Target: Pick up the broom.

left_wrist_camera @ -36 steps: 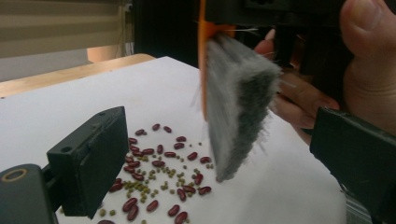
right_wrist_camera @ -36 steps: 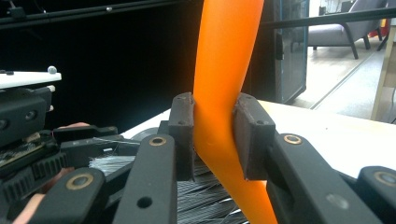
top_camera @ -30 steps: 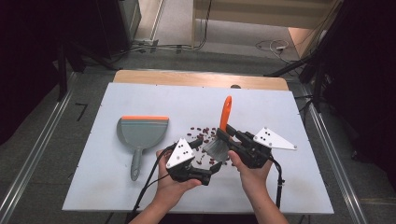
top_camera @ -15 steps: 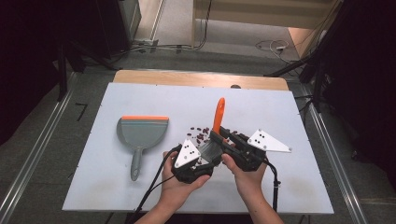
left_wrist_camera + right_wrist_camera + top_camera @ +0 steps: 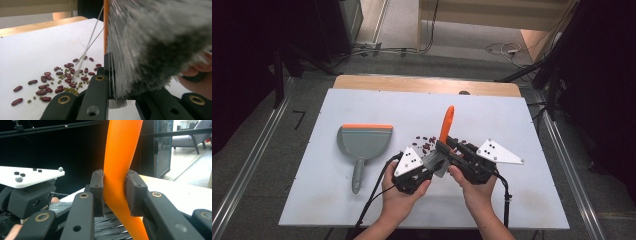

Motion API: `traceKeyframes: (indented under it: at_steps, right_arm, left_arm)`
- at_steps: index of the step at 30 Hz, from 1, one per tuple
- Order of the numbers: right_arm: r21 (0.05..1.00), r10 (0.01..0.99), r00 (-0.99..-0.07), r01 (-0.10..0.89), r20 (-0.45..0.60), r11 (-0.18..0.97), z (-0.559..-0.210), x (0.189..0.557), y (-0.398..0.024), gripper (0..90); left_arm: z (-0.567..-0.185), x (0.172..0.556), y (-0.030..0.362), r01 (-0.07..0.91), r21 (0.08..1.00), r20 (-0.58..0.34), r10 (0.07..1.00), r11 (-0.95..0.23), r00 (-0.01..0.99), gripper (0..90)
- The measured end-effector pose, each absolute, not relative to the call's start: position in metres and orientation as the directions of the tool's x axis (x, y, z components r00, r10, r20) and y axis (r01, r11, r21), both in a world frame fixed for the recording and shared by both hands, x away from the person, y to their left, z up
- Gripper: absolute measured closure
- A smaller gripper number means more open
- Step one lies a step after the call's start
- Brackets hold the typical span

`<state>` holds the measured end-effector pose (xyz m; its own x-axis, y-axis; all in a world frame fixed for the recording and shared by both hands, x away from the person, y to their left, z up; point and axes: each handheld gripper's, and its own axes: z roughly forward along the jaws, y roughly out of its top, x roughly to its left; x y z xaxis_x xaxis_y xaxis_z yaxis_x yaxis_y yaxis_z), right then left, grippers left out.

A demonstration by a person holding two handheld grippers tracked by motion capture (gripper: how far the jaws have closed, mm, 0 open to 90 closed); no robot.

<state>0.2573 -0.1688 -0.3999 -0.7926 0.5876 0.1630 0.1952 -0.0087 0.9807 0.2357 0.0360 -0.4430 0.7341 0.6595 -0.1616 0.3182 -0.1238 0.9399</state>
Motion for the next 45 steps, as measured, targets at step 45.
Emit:
traceKeyframes:
  at_steps: [45]
  right_arm:
    - [0.933, 0.017, -0.957, 0.287, 0.29, 0.216, -0.41, 0.289, -0.188, 68.4]
  left_arm:
    - [-0.43, 0.25, 0.077, 0.269, 0.94, -0.229, 0.197, -0.21, 0.953, 85.6]
